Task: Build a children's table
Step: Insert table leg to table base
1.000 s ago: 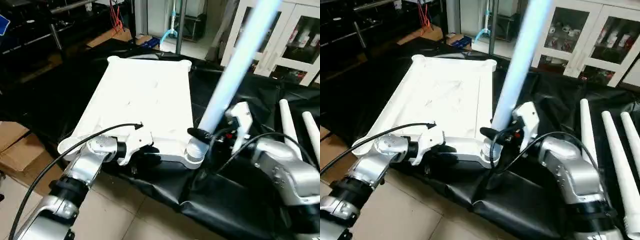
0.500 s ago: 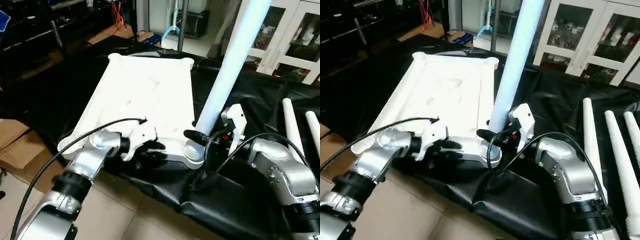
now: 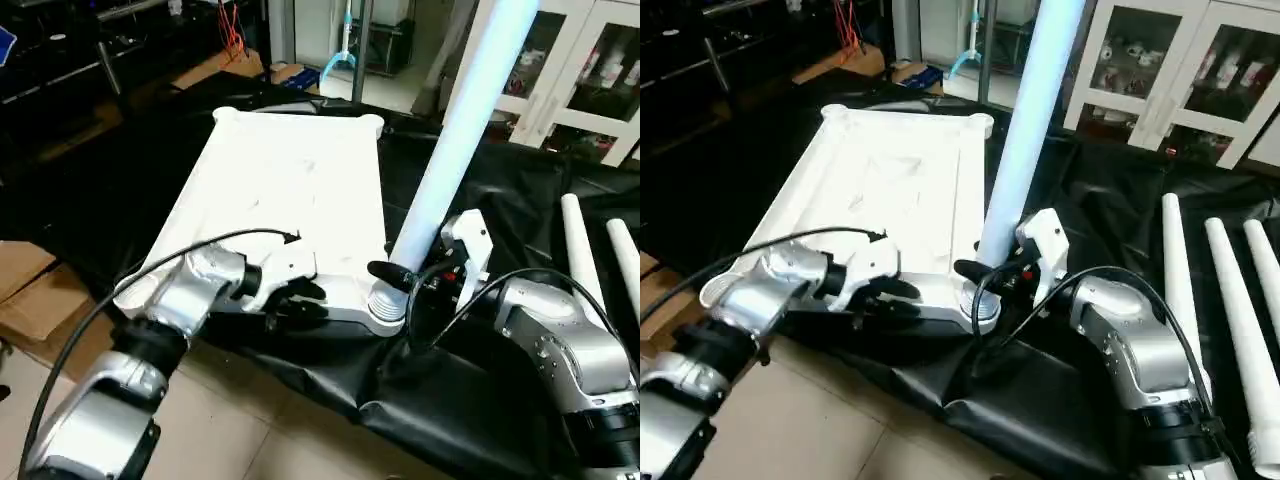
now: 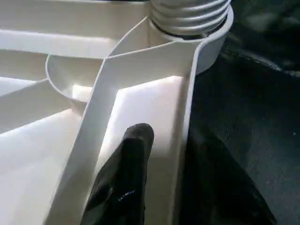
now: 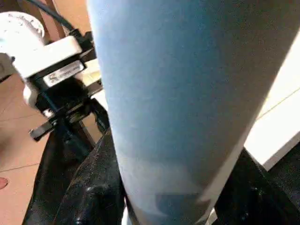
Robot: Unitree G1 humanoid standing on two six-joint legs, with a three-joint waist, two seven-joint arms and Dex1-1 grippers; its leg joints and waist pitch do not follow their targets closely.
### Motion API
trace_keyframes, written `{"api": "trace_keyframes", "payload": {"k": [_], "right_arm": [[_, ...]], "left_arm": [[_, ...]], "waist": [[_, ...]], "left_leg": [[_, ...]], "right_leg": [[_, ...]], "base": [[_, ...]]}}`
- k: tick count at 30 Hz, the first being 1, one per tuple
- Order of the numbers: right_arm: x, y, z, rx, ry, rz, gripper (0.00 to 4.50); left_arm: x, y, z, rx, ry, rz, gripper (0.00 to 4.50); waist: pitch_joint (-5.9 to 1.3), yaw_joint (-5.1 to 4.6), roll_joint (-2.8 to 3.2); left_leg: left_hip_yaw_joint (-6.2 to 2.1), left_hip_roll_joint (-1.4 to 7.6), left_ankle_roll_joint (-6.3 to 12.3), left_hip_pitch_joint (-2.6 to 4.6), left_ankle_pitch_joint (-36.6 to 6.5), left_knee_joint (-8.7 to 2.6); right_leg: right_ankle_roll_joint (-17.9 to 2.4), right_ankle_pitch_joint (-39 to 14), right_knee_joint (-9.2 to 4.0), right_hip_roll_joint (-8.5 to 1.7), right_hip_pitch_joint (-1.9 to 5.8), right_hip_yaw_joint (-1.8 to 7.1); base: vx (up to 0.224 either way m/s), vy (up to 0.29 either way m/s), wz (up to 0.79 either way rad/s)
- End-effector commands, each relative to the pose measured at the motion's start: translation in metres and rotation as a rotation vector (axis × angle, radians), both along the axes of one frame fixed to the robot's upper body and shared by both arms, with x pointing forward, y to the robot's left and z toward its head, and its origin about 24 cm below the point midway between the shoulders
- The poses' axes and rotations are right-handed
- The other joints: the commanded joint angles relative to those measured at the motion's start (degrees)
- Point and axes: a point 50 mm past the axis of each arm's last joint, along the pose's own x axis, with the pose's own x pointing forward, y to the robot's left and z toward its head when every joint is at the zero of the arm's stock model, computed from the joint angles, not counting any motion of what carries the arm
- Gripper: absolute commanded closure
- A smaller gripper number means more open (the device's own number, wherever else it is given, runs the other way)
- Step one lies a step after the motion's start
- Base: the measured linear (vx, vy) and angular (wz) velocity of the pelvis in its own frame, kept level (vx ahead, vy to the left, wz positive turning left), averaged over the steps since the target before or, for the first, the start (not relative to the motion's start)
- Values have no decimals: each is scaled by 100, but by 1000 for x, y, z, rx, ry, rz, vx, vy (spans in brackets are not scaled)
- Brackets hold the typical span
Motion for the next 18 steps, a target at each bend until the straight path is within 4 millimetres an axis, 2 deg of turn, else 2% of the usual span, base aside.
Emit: {"api": "trace_keyframes", "payload": {"k": [1, 15, 18], "right_arm": [[-1, -1, 5, -12, -33, 3, 262], [1, -1, 8, -24, -47, 9, 262], [2, -1, 8, -25, -47, 8, 262]], "left_arm": [[0, 2, -2, 43, 7, -25, 306], [4, -5, -8, 66, 11, -38, 306], [4, -6, -9, 49, 24, -36, 340]], "waist": [[-368, -9, 1], [-355, -1, 4], [-354, 4, -5]], "left_leg": [[-36, 179, 458, -9, -10, -445], [-36, 197, 378, 3, -209, -464], [-34, 192, 380, -3, -207, -464]], "right_leg": [[-1593, -118, -301, -341, 401, 271], [-1608, -282, -327, -353, 404, 276], [-1607, -285, -329, -354, 409, 278]], "base": [[0, 0, 0], [0, 0, 0], [0, 0, 0]]}}
